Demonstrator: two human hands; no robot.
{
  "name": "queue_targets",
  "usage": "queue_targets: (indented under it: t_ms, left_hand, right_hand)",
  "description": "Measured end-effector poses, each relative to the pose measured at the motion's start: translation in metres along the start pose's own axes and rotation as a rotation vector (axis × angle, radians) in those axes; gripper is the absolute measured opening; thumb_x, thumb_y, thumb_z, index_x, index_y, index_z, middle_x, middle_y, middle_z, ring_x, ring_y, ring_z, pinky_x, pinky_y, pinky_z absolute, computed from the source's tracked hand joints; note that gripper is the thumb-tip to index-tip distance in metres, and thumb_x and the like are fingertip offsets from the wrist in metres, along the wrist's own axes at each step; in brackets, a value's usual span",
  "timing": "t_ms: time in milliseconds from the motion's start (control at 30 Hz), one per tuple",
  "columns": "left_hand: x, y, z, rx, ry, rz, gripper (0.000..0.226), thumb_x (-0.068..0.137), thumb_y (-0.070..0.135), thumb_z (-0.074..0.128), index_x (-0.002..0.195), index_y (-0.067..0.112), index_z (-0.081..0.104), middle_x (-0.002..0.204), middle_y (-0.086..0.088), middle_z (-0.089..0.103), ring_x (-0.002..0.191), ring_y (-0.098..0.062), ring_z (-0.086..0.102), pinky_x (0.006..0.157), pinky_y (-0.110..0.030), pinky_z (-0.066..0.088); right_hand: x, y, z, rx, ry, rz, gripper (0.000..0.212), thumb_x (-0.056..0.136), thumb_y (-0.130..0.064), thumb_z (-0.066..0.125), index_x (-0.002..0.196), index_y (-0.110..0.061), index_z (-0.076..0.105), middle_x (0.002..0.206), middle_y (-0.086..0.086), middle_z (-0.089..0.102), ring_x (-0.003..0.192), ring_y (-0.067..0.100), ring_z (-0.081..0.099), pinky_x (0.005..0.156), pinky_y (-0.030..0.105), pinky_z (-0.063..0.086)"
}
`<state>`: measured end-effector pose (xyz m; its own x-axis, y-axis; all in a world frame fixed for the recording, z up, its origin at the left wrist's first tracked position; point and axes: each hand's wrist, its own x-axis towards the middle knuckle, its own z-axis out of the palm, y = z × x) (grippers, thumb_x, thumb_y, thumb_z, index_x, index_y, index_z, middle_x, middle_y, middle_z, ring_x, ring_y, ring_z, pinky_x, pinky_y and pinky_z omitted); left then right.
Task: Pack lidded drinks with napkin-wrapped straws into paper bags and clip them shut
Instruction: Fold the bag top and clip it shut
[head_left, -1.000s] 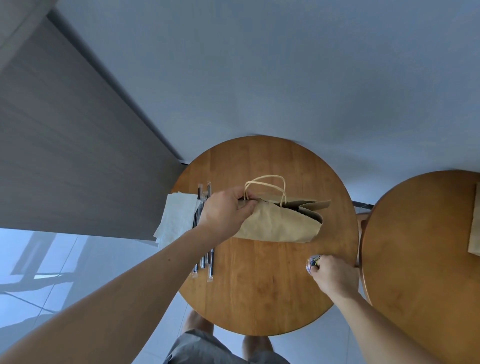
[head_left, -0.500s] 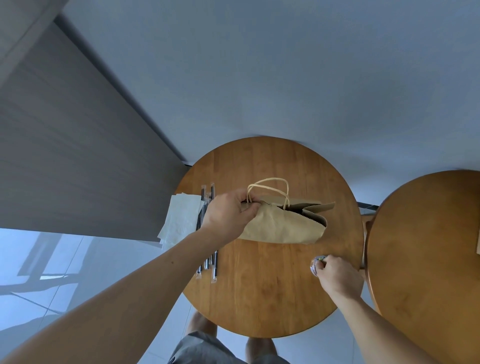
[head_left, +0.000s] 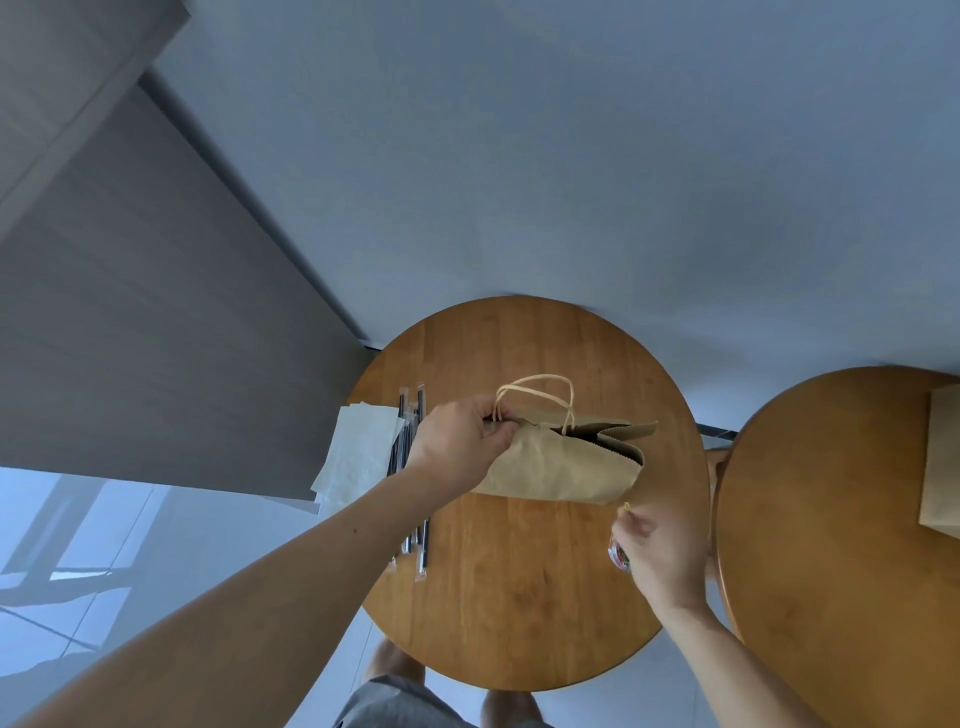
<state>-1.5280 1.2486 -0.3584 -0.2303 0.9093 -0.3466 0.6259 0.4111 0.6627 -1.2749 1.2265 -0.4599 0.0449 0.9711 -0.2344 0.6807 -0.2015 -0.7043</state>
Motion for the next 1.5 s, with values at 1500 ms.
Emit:
queue_targets:
  t_ms: [1500]
  left_hand:
    - [0.014, -0.003, -0.008, 0.113, -0.045, 0.161, 0.017, 0.096, 0.037, 0.055, 0.097, 0.029, 0.070, 0.073, 0.008, 0.065, 0.066, -0.010, 0.056, 0.059, -0.026, 0.042]
  right_hand:
    - [0.044, -0.168, -0.016, -0.122, -0.089, -0.565, 0.014, 0.089, -0.018, 0.071, 0.102, -0.016, 0.077, 0.089, -0.004, 0.076, 0.077, 0.012, 0.071, 0.071, 0.032, 0.058]
